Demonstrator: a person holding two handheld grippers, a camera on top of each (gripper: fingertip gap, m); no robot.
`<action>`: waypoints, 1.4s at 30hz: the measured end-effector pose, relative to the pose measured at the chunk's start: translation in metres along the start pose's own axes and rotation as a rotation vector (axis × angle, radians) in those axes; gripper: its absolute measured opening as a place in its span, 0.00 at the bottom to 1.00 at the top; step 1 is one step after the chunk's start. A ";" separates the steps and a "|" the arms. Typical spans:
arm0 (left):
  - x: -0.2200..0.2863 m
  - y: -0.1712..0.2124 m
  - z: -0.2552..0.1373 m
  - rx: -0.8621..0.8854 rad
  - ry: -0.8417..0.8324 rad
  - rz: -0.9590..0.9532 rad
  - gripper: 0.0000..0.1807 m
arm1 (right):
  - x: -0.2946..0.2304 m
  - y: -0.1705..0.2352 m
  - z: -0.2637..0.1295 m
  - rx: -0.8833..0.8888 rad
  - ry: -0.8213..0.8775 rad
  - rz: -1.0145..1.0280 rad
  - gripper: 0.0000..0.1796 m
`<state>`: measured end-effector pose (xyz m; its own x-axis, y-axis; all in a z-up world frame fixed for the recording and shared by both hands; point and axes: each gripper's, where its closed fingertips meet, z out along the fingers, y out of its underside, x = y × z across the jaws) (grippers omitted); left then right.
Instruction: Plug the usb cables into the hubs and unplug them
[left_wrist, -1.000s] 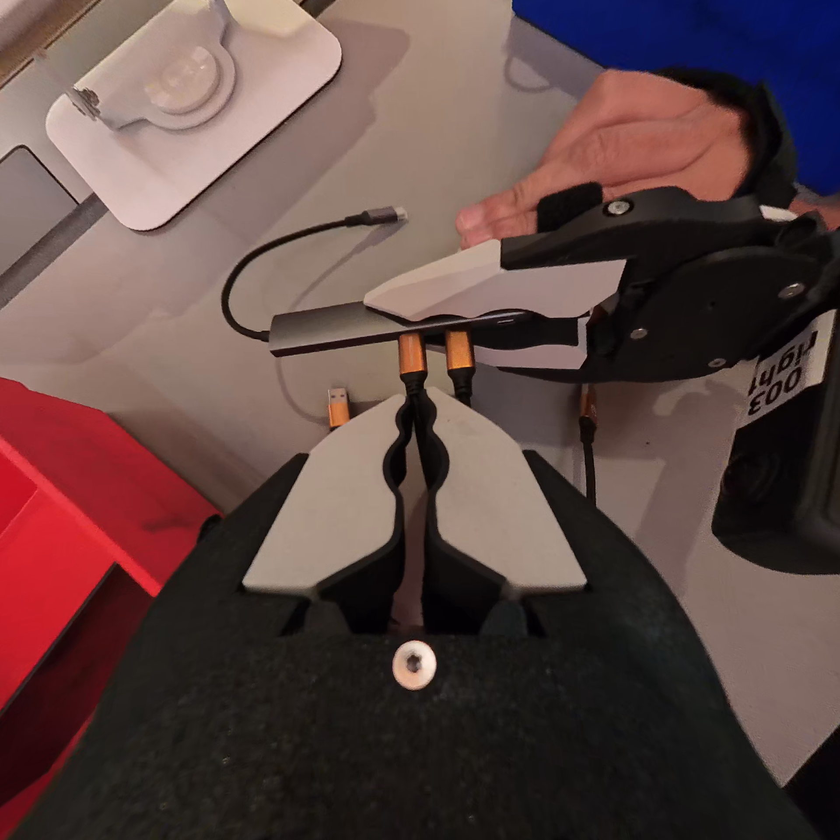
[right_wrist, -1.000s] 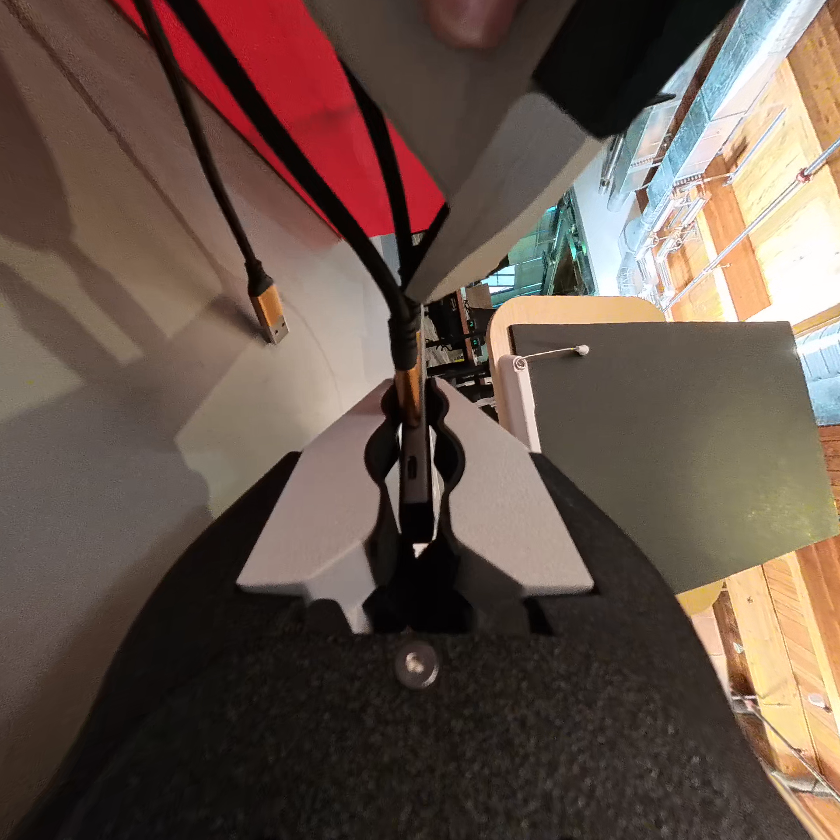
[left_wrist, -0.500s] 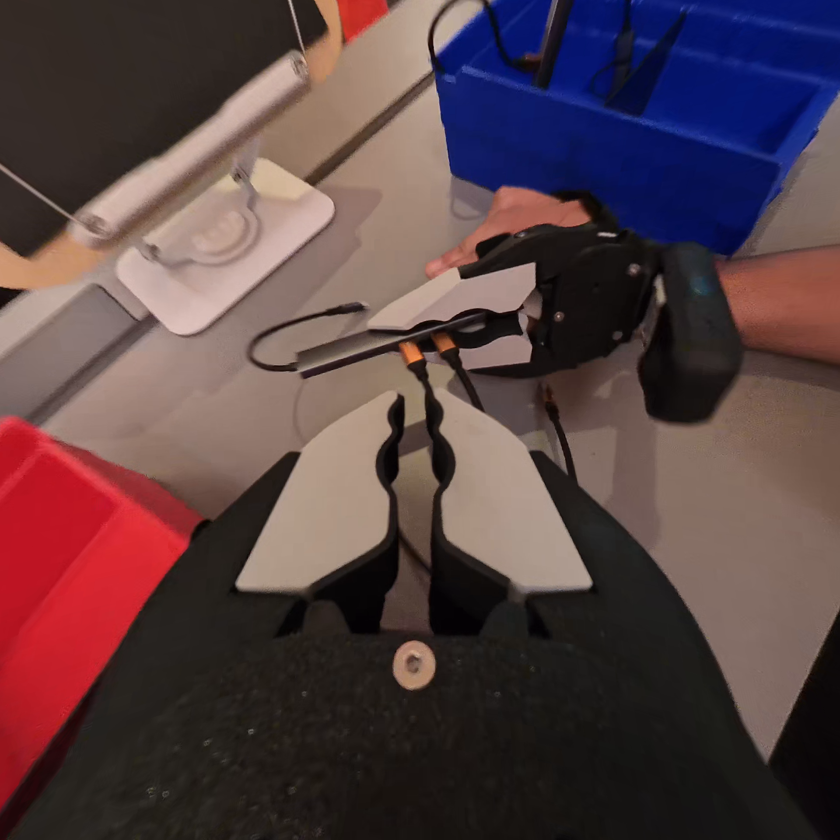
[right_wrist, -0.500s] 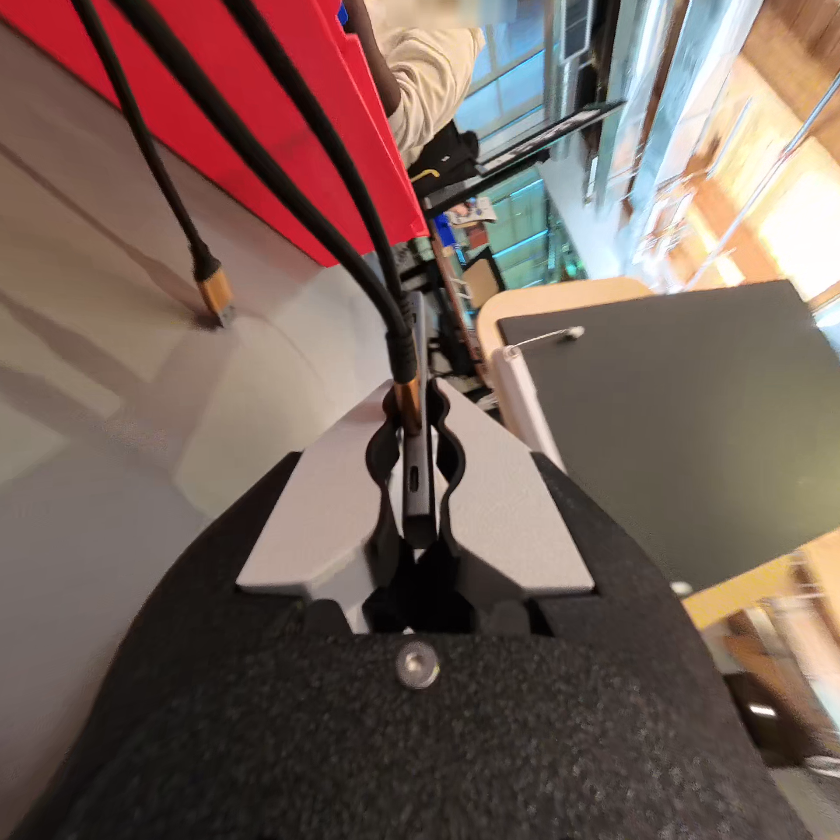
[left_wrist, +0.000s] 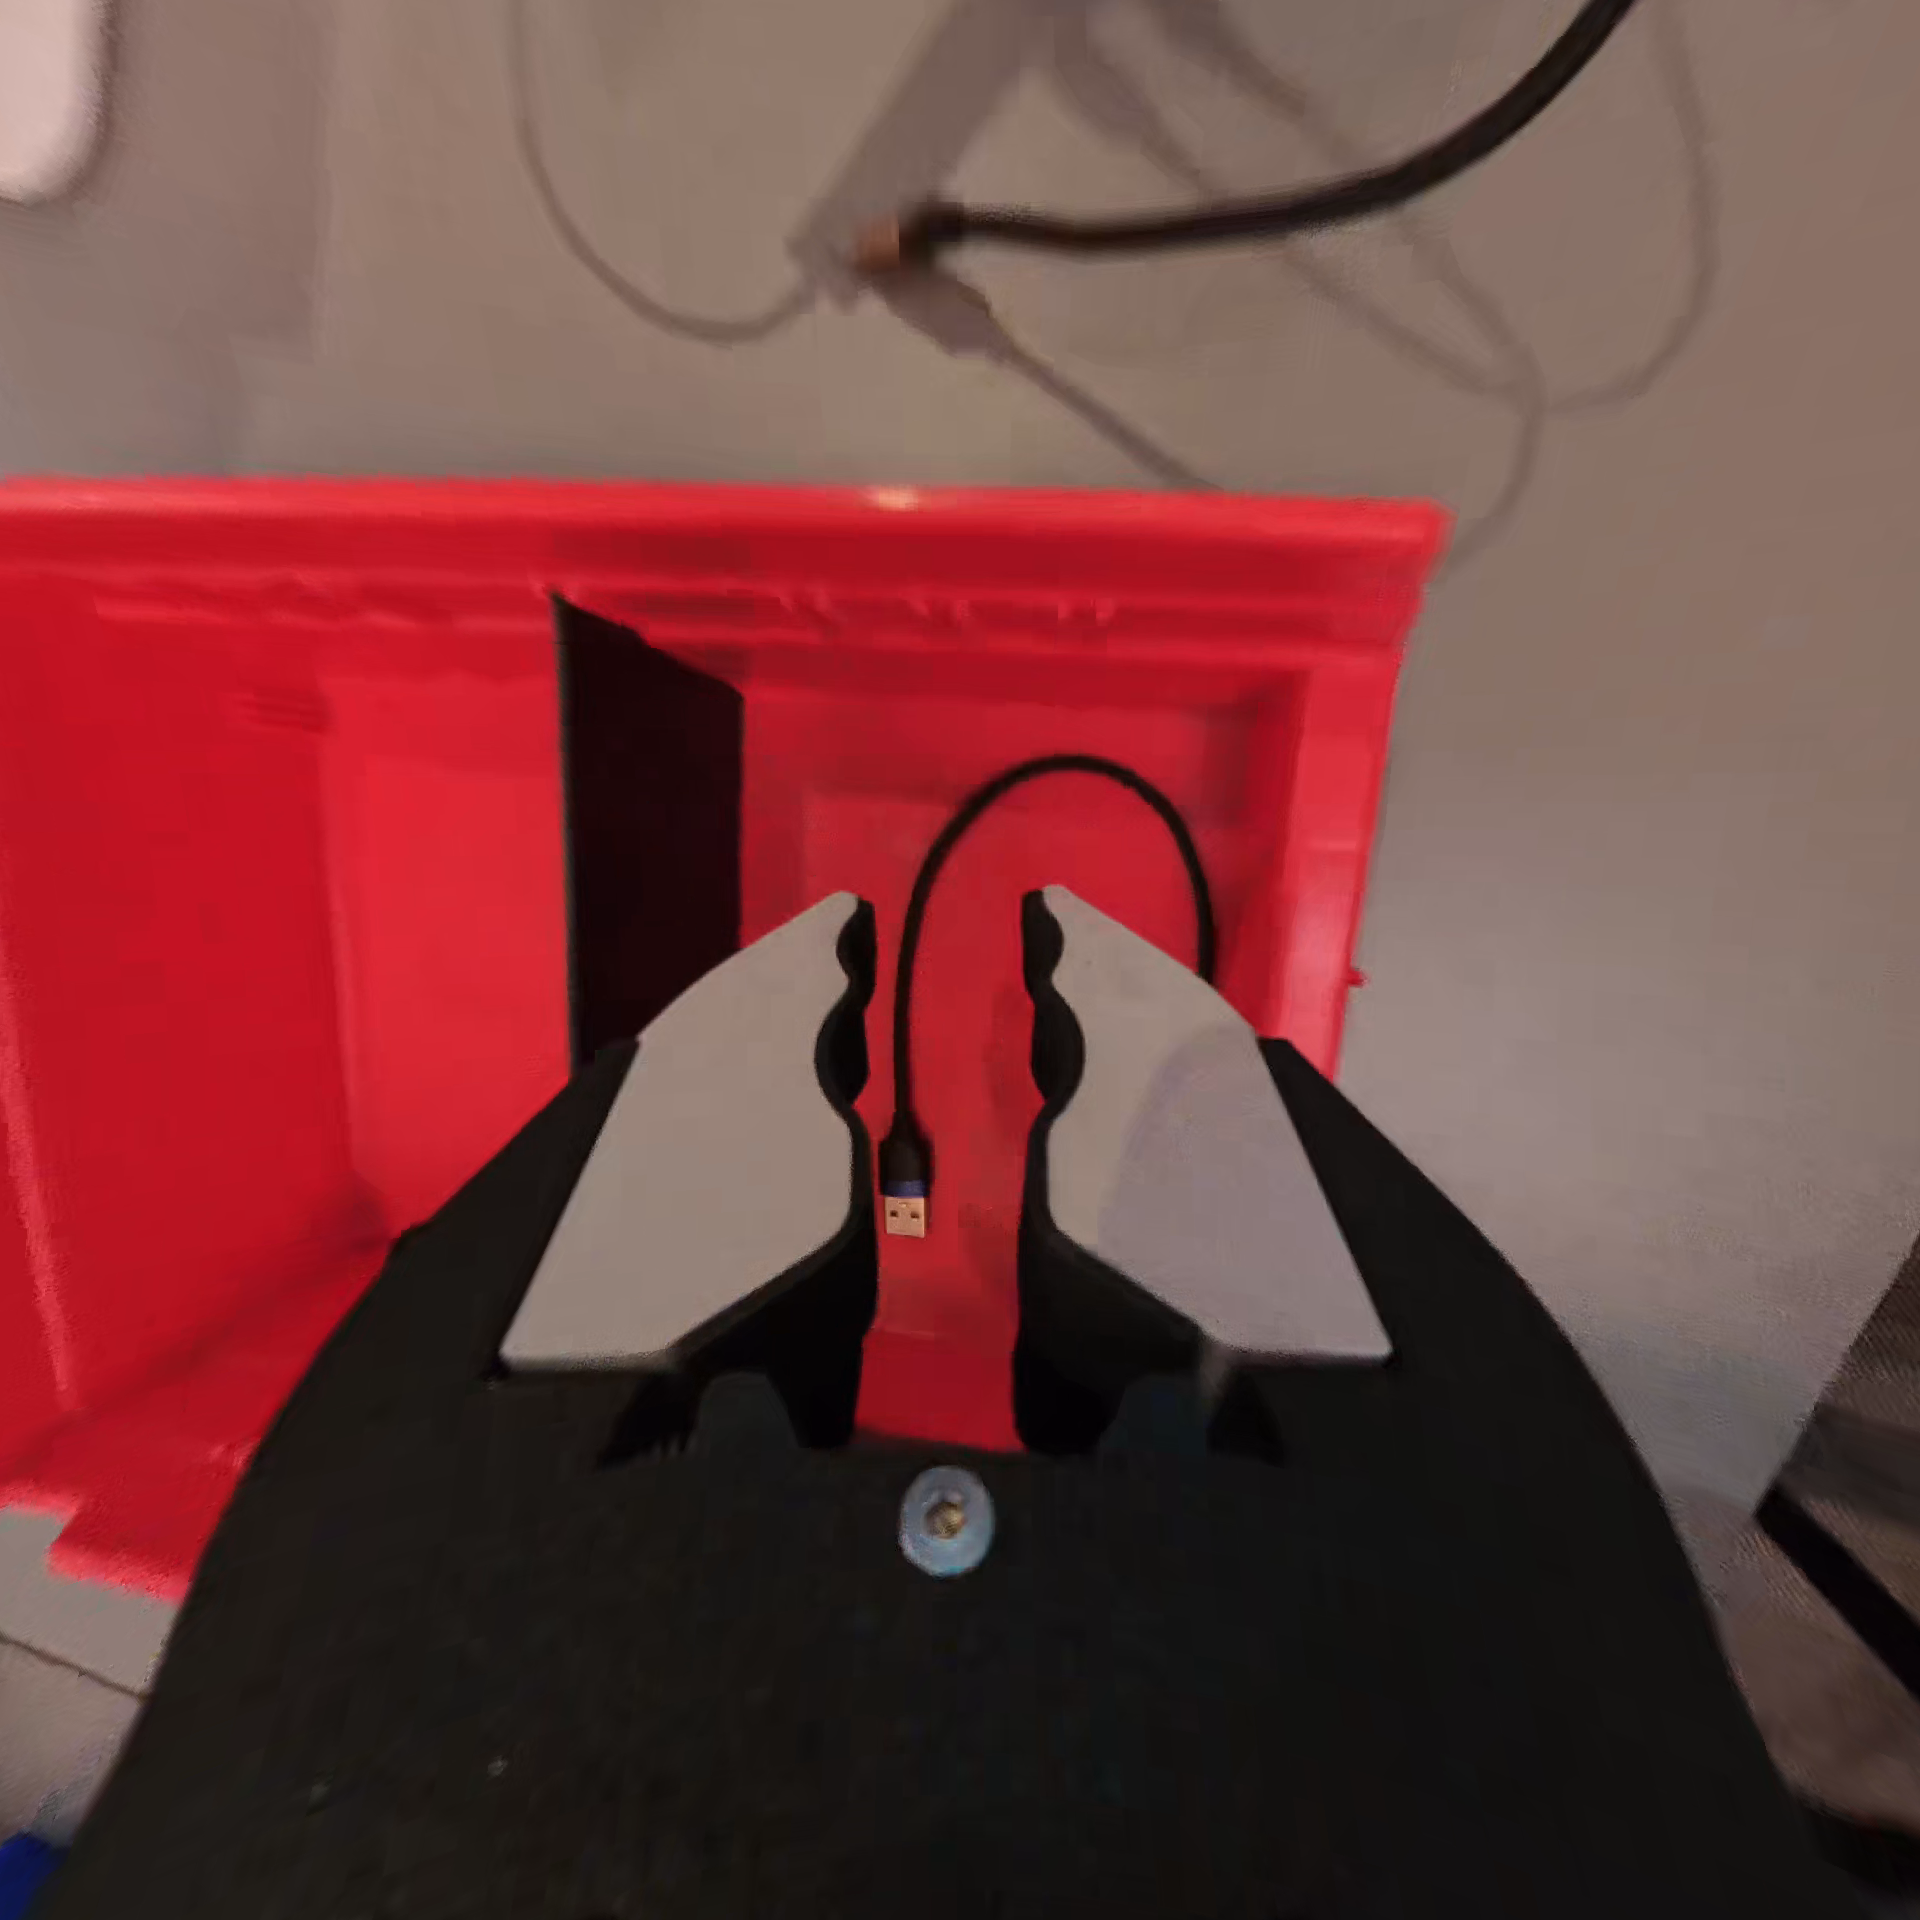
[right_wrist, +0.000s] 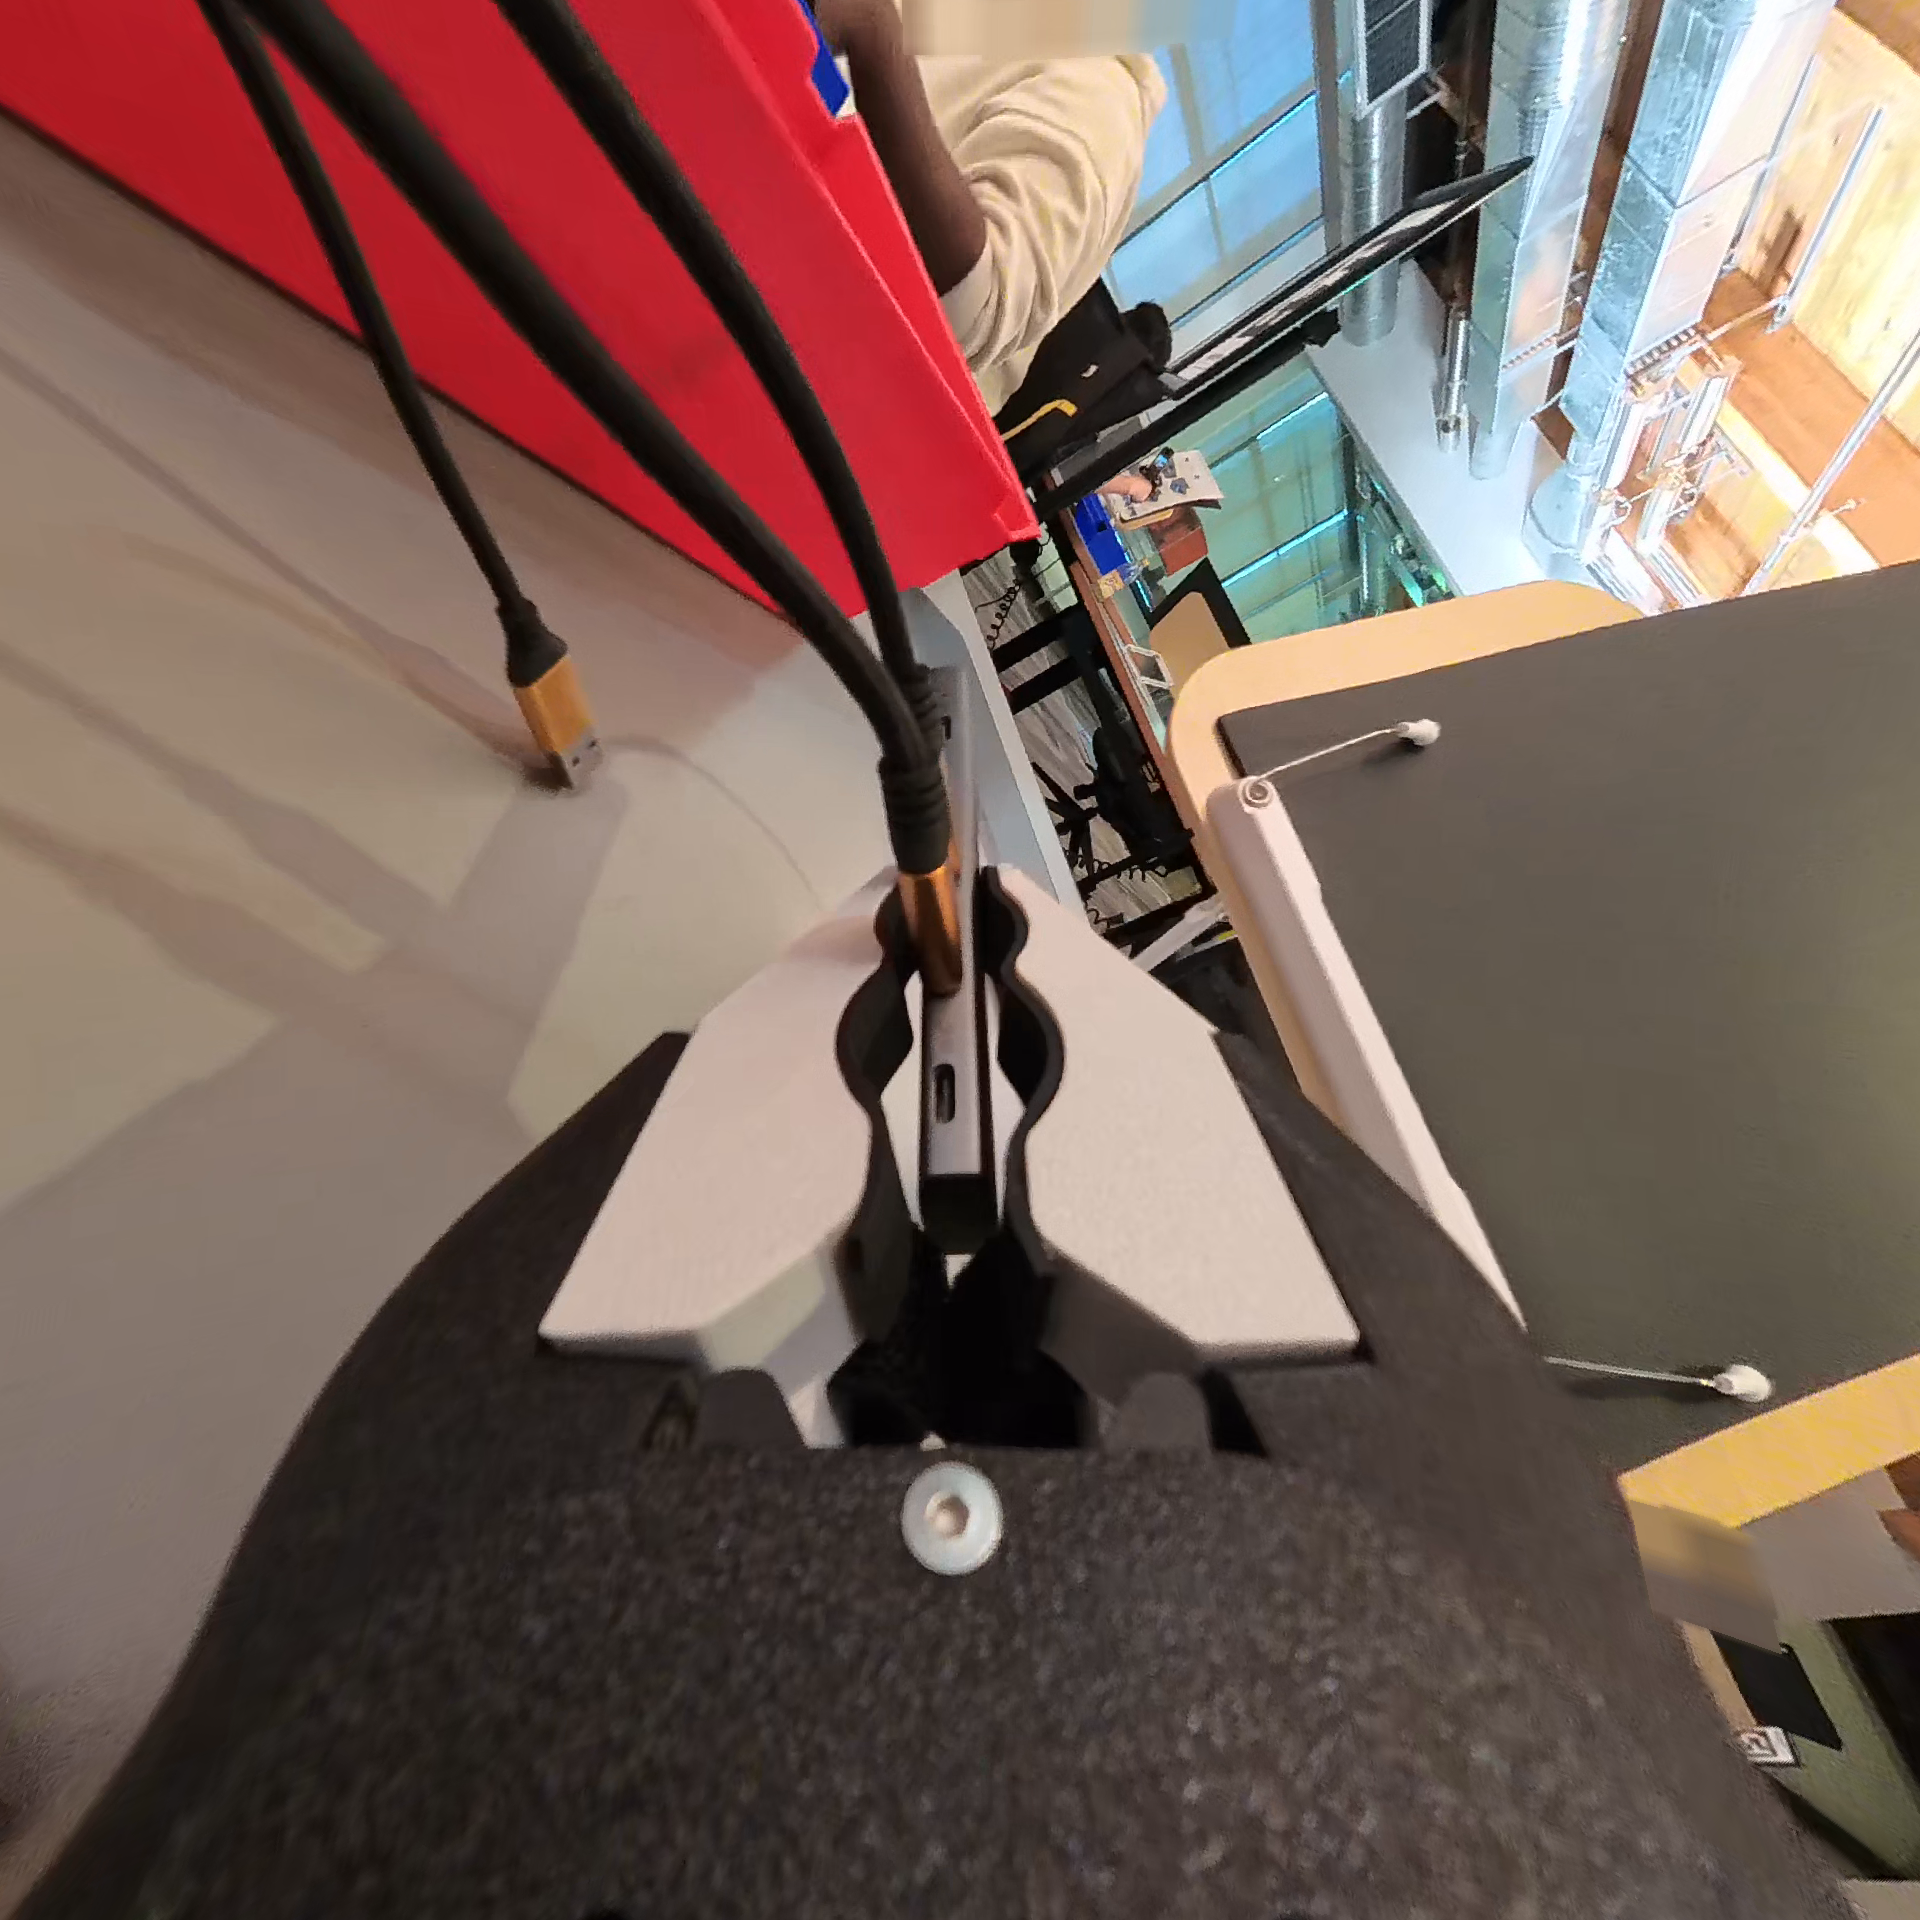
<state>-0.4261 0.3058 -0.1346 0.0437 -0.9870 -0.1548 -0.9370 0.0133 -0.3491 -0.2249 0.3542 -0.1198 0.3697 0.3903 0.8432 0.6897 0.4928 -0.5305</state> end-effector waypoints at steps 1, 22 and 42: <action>0.000 0.005 0.012 -0.042 0.035 0.001 0.16 | -0.001 0.000 0.000 0.001 -0.005 0.001 0.05; -0.024 -0.041 -0.139 0.321 -0.565 -0.210 0.00 | -0.001 0.003 0.001 -0.007 -0.017 0.028 0.05; 0.148 -0.060 0.022 0.634 0.016 -1.193 0.01 | -0.004 0.005 0.000 -0.016 -0.028 0.023 0.05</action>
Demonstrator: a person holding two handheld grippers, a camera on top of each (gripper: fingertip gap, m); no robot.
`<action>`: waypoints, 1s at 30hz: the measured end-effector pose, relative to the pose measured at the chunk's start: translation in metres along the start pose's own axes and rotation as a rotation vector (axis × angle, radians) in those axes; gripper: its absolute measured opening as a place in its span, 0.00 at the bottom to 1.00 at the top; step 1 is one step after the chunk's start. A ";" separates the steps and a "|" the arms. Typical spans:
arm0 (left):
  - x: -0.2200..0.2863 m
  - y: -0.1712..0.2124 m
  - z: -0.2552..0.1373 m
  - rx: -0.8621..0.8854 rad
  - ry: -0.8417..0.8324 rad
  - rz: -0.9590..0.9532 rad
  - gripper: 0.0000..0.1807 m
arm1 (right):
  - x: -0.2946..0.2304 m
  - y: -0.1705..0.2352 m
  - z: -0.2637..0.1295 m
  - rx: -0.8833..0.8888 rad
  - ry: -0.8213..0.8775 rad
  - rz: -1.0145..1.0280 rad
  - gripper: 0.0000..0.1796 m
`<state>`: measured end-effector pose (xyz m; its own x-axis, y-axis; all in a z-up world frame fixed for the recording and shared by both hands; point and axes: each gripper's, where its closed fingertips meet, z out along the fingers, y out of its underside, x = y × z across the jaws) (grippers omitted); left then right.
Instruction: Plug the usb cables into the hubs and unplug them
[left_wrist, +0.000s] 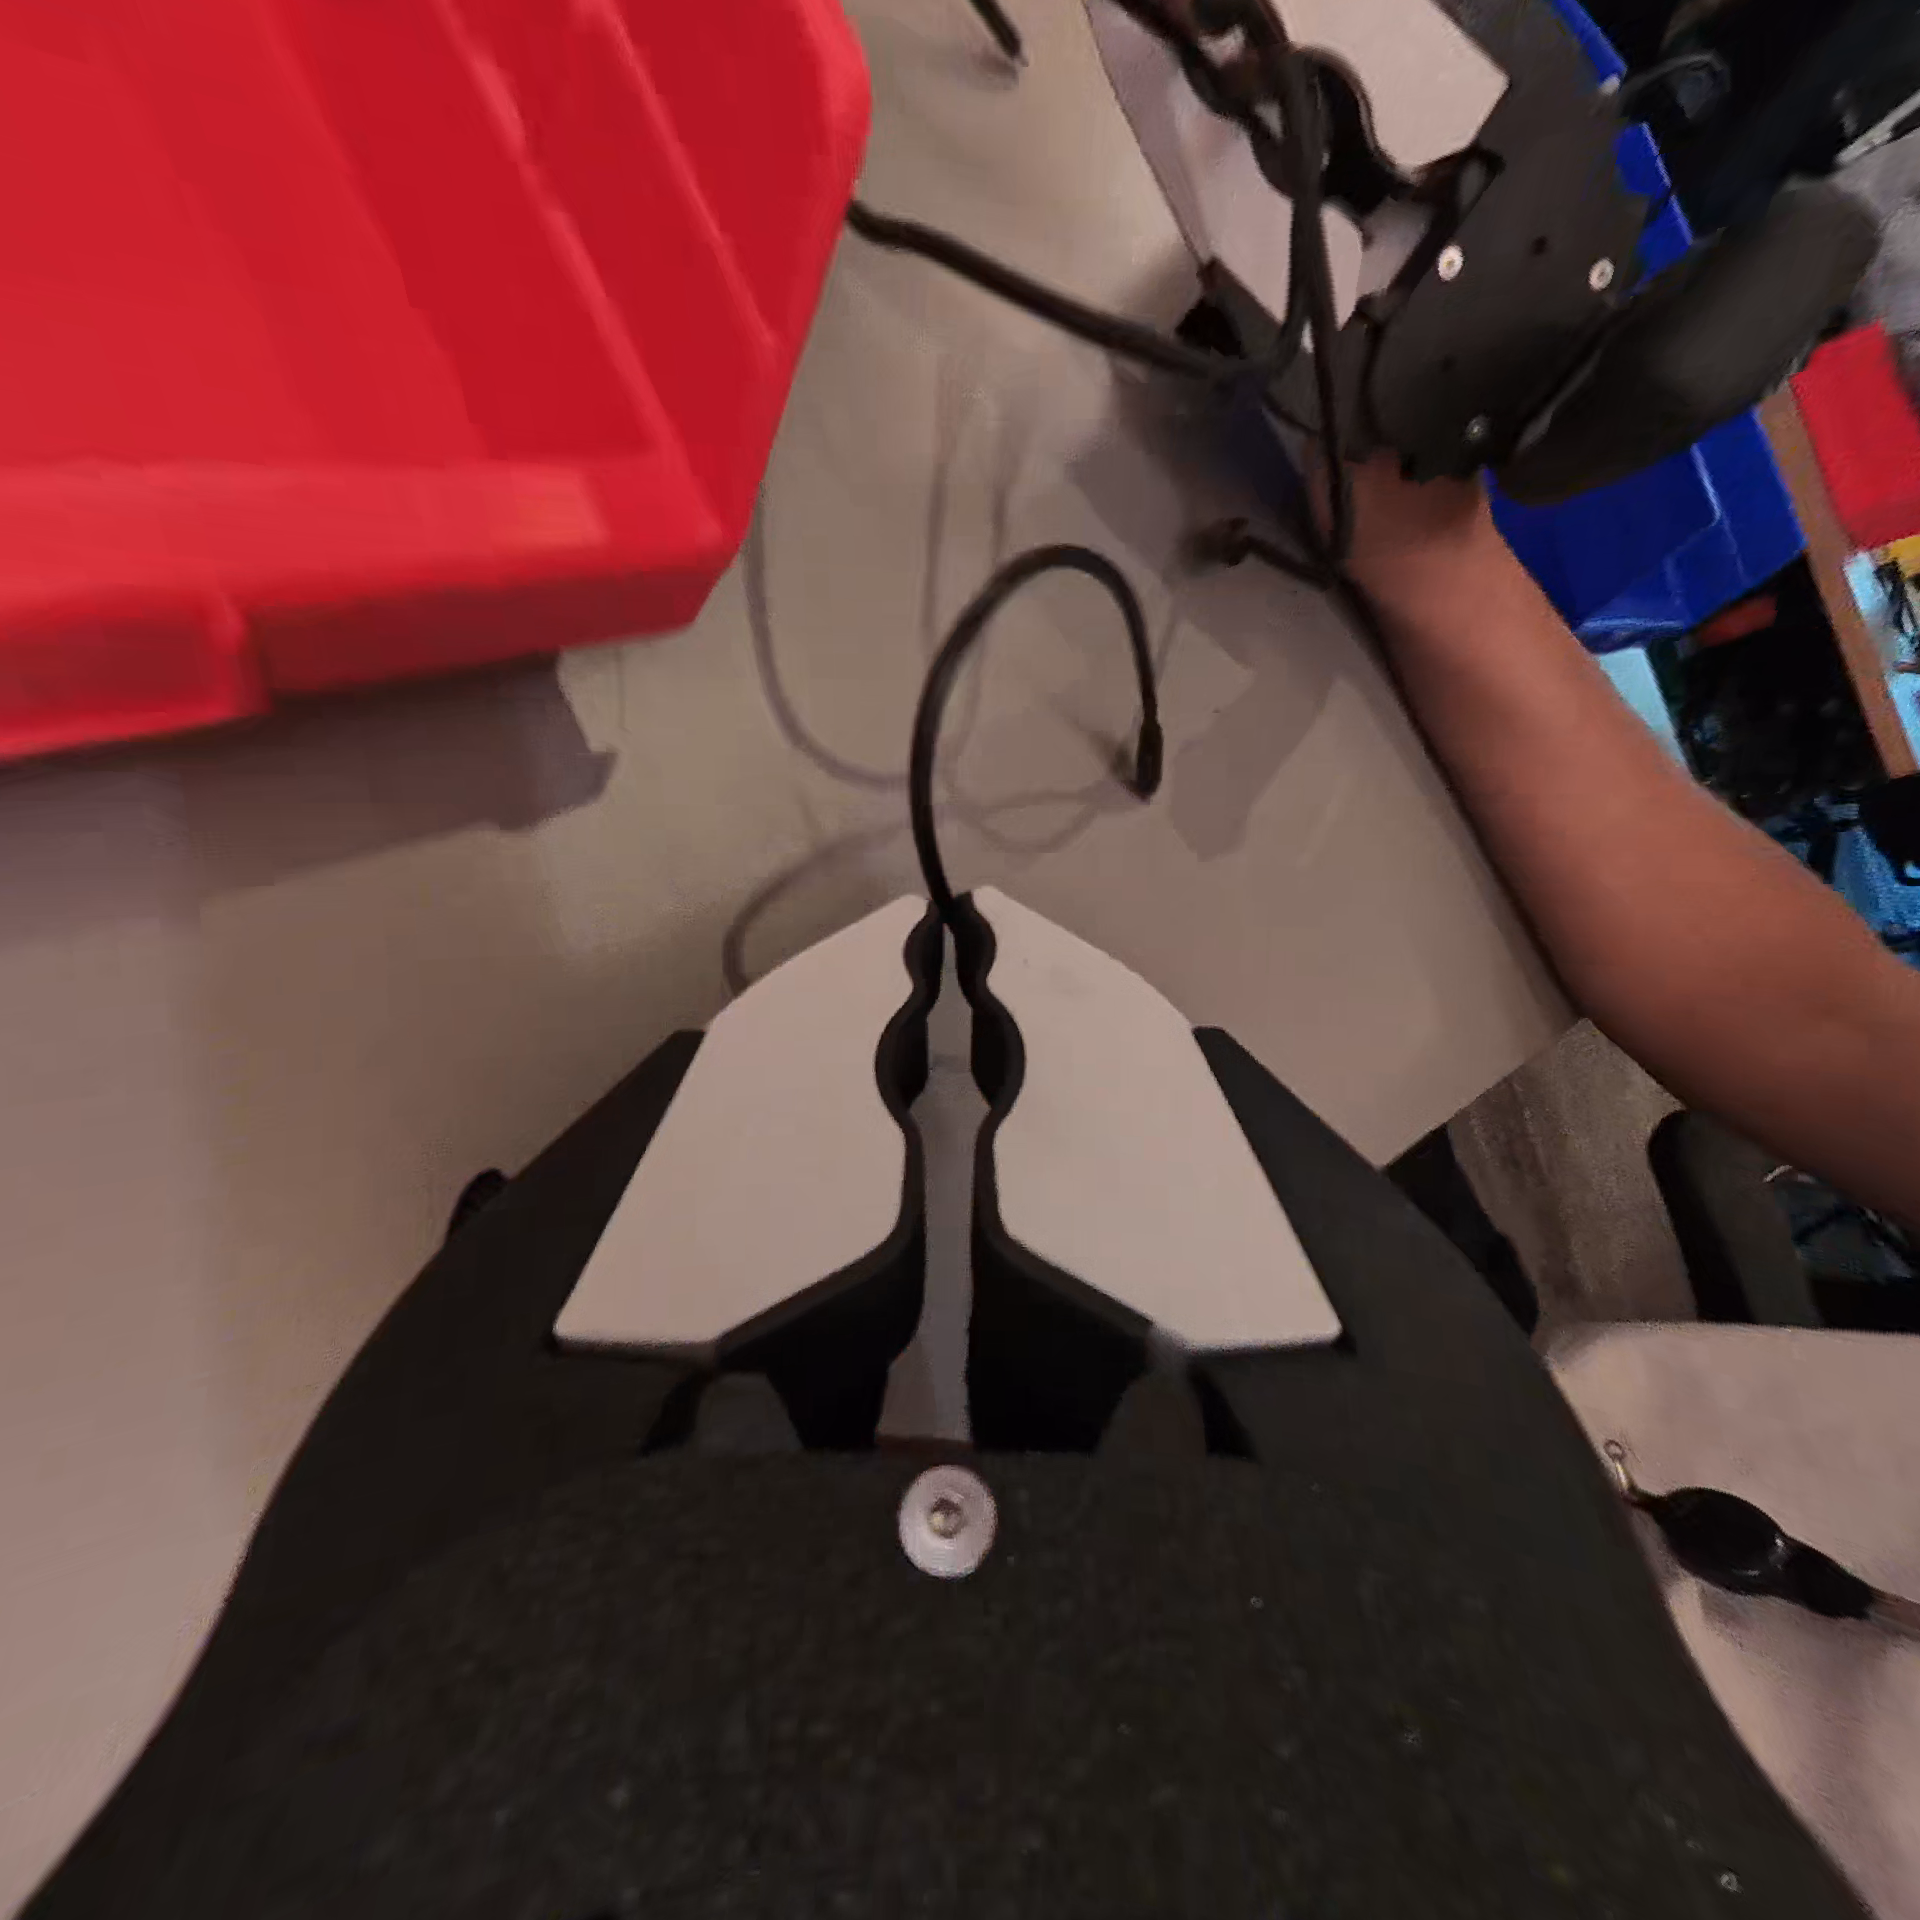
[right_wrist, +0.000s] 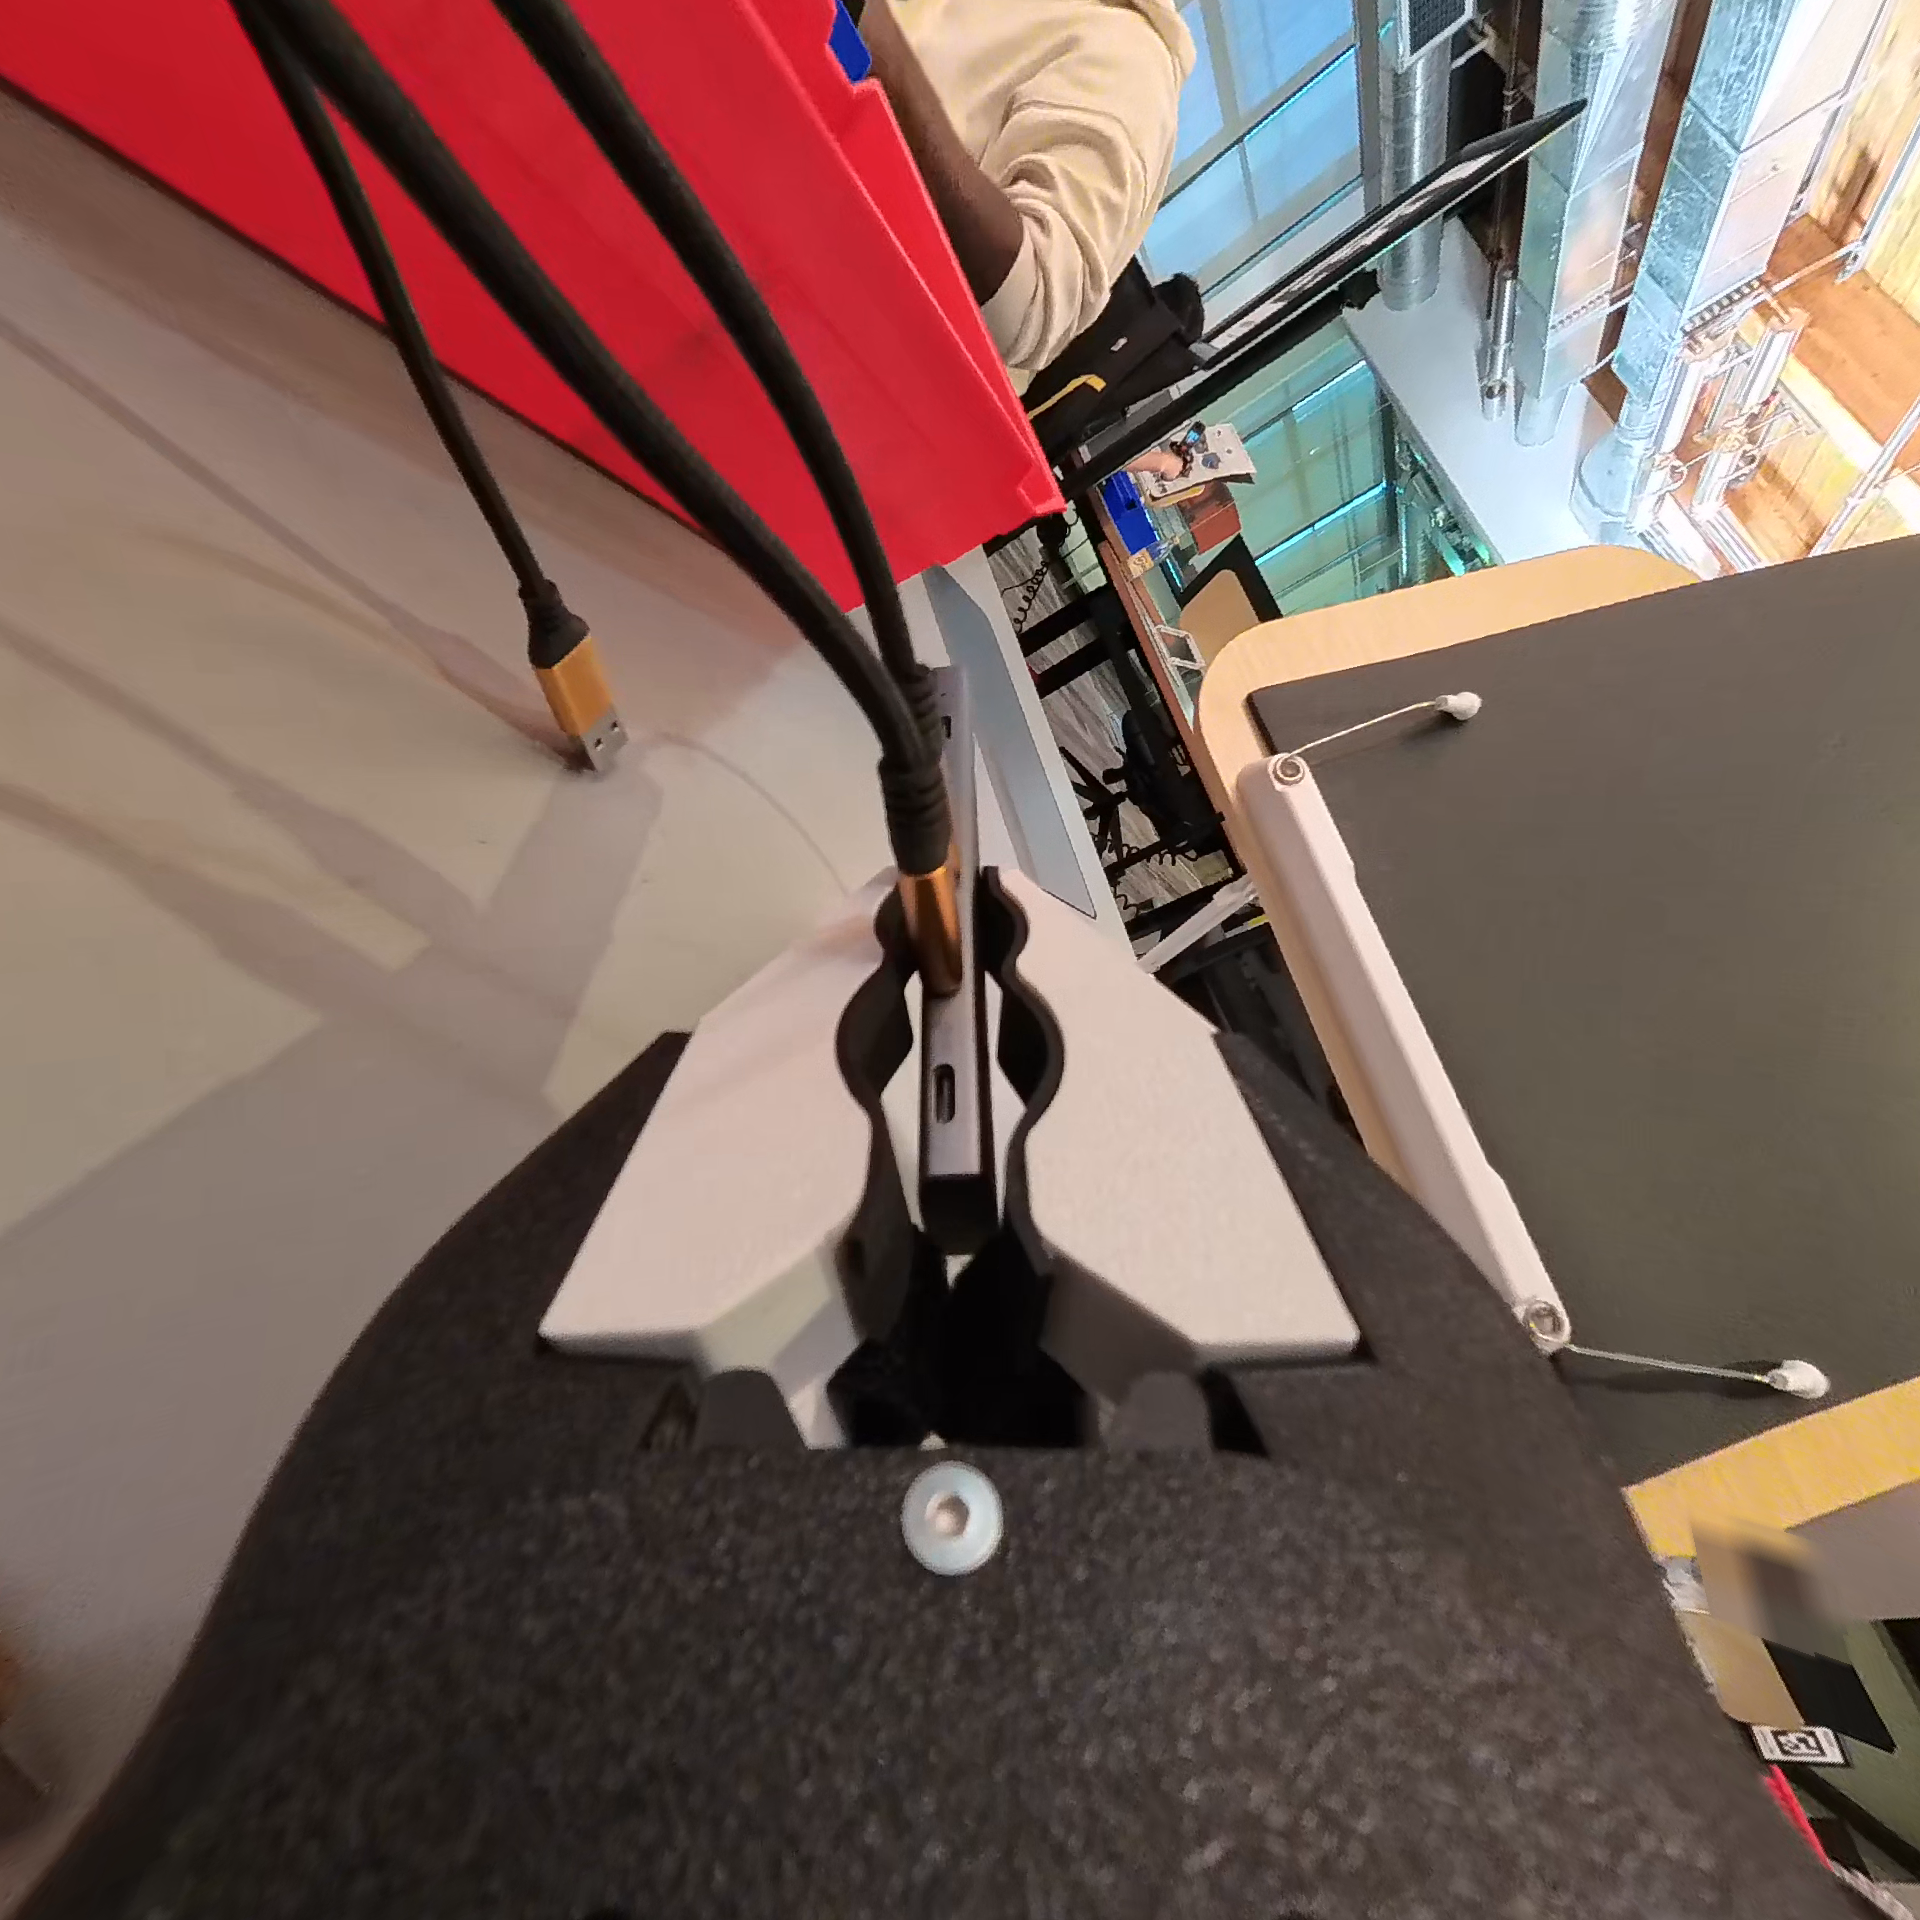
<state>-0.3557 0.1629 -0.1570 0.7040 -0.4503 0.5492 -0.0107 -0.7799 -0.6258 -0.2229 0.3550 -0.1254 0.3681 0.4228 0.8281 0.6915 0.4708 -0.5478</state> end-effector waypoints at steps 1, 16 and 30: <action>0.006 0.005 0.000 0.001 0.022 0.009 0.01 | 0.000 0.000 0.000 0.000 -0.001 -0.002 0.05; 0.082 0.009 0.067 -0.228 0.413 1.172 0.16 | -0.005 0.000 0.001 0.001 -0.020 -0.013 0.05; 0.051 0.026 0.092 -0.426 0.408 1.035 0.02 | -0.008 -0.003 0.005 0.014 -0.044 -0.009 0.05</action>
<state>-0.2546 0.1599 -0.1963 -0.0553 -0.9956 0.0759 -0.7302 -0.0115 -0.6832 -0.2310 0.3546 -0.1314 0.3341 0.4524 0.8268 0.6855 0.4855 -0.5426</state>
